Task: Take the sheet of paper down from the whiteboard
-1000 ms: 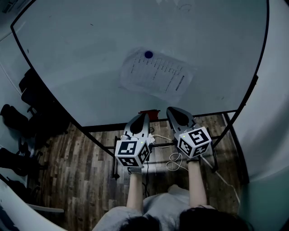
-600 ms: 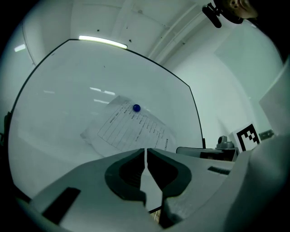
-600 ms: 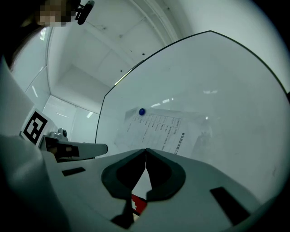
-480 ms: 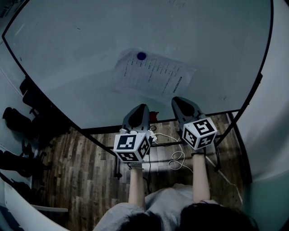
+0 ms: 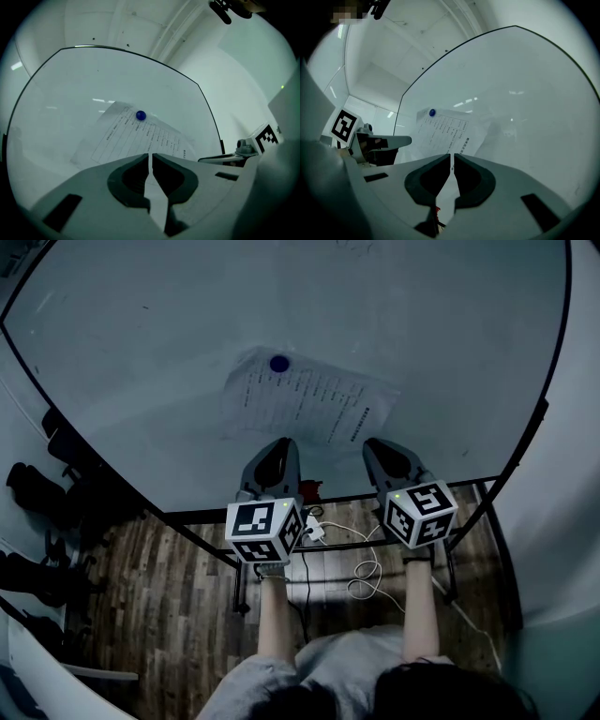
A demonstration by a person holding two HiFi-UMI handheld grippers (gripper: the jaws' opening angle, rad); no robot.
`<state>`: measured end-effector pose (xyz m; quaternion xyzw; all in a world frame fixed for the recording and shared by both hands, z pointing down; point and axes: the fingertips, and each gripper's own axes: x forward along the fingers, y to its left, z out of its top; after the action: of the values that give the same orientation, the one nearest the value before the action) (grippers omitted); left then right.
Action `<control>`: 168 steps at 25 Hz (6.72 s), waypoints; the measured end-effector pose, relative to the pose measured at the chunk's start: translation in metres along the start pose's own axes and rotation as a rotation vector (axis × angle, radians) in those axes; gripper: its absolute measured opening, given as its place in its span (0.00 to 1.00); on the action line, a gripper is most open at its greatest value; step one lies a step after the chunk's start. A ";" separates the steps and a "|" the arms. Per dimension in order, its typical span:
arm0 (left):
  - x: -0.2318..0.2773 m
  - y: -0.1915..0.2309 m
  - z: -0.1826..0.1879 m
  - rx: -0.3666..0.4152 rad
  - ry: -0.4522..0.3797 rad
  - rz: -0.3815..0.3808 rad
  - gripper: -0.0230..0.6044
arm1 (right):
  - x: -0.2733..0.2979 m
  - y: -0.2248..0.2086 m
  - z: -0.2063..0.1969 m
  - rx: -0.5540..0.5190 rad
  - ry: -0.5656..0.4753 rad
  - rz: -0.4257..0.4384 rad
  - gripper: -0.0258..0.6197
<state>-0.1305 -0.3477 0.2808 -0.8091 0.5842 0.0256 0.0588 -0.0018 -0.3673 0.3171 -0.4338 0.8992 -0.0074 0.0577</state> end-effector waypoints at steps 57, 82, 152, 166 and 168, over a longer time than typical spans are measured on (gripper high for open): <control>0.080 0.018 0.100 0.421 -0.126 0.135 0.22 | 0.032 -0.019 0.002 0.151 -0.025 0.042 0.04; 0.080 0.019 0.100 0.393 -0.120 0.145 0.22 | 0.038 0.010 -0.036 0.194 0.116 0.171 0.04; 0.044 0.033 0.058 0.231 -0.059 0.108 0.18 | 0.009 -0.014 -0.053 0.243 0.115 0.040 0.04; -0.009 0.032 0.008 0.088 0.019 0.151 0.06 | -0.009 -0.009 -0.050 0.165 0.108 0.057 0.04; -0.020 0.032 0.000 0.062 0.031 0.161 0.05 | -0.012 -0.006 -0.049 0.155 0.107 0.061 0.04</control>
<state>-0.1674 -0.3393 0.2811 -0.7576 0.6486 -0.0005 0.0727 0.0049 -0.3638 0.3678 -0.3994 0.9105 -0.0983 0.0431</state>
